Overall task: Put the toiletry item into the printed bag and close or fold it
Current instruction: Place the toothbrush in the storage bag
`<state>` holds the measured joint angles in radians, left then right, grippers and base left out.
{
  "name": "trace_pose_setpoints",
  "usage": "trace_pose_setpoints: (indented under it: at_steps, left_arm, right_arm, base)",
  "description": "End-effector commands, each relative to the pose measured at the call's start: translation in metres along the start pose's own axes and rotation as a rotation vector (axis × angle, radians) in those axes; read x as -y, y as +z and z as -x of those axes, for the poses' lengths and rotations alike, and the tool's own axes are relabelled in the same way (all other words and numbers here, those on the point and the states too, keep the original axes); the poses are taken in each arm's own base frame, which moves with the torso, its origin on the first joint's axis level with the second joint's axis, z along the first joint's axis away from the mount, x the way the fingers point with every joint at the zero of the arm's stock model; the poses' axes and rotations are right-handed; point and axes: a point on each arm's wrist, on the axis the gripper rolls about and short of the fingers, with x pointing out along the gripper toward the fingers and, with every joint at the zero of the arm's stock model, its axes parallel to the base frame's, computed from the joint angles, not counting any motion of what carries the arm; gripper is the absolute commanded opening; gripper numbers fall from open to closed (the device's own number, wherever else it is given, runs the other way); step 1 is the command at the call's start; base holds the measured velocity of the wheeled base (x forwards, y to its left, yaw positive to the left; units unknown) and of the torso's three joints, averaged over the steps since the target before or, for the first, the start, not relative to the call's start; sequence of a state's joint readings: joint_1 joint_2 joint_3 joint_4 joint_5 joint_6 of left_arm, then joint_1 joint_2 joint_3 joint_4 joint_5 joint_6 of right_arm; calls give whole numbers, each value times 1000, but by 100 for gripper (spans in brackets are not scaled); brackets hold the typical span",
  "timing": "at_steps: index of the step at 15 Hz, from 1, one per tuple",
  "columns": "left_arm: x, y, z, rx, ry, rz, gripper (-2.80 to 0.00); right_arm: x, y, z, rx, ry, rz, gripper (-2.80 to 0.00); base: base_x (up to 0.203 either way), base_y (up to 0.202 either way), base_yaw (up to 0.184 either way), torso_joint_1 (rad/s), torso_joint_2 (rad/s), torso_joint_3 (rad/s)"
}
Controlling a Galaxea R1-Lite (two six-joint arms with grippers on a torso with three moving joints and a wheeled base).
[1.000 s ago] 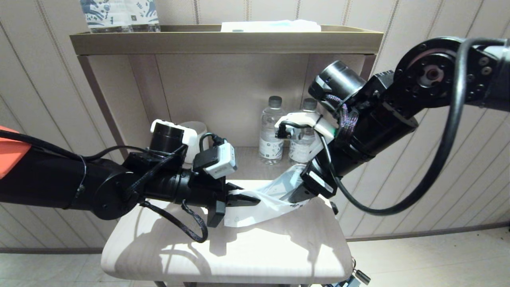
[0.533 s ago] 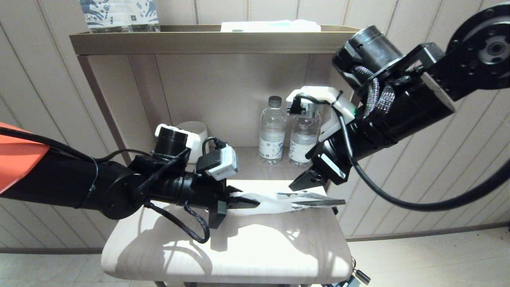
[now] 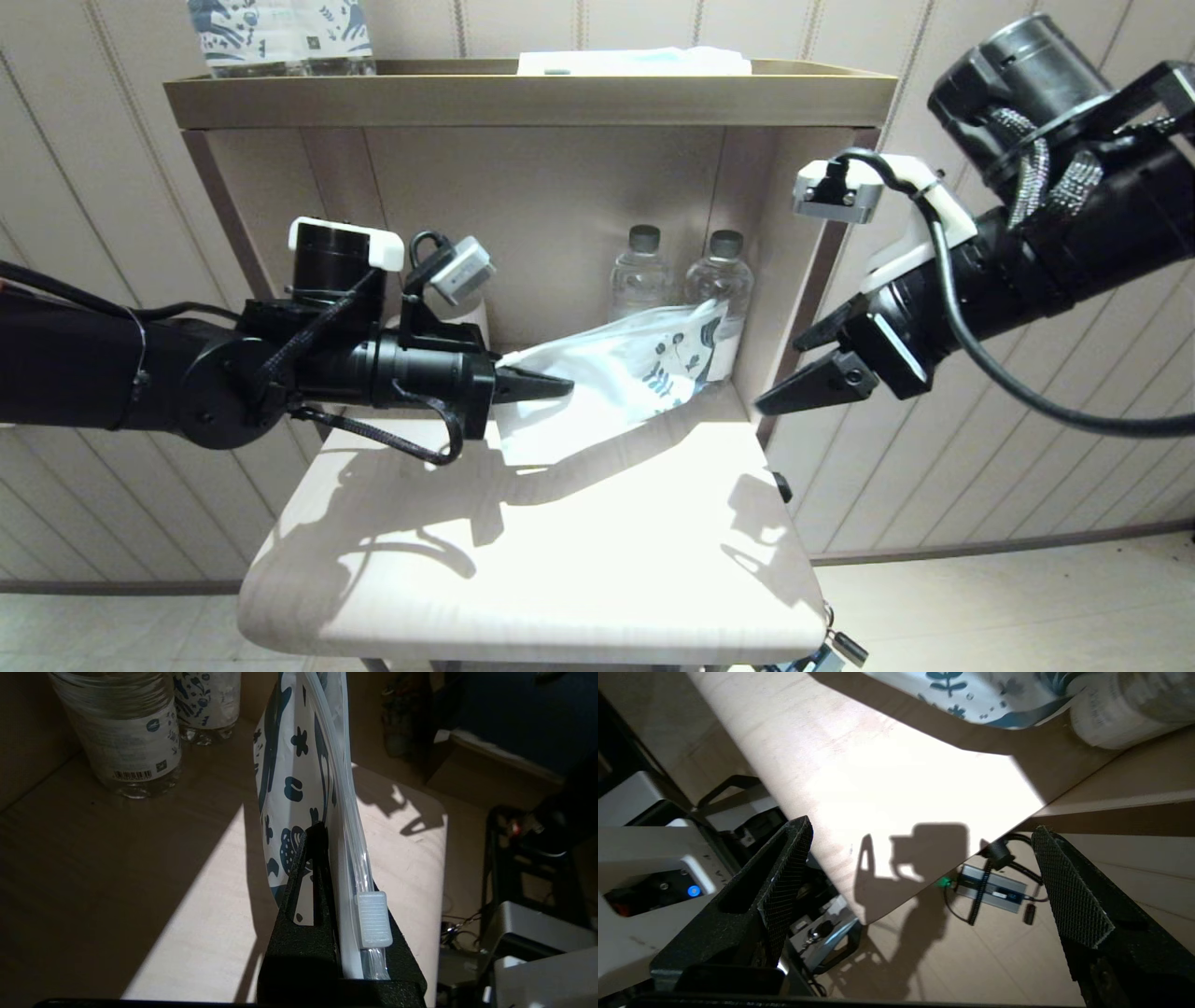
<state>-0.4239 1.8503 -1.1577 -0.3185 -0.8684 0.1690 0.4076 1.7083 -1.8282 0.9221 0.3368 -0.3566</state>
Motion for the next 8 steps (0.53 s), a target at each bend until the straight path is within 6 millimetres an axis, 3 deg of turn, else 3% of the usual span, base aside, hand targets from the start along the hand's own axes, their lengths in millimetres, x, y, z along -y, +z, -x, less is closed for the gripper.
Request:
trace_pose_setpoints:
  at_steps: [1, 5, 8]
  left_arm:
    - [-1, 5, 7, 21, -22, 69, -280]
    - [-14, -33, -9, -39, -43, 101, -280]
    - [-11, -67, -28, -106, -89, 39, -280]
  right_arm:
    - [4, -11, 5, -4, 32, -40, 0]
    - [12, -25, -6, 56, 47, -54, 0]
    - [19, -40, -5, 107, 84, -76, 0]
  base:
    - [0, 0, 0, 0, 0, 0]
    - [0, 0, 0, 0, 0, 0]
    - [0, 0, 0, 0, 0, 0]
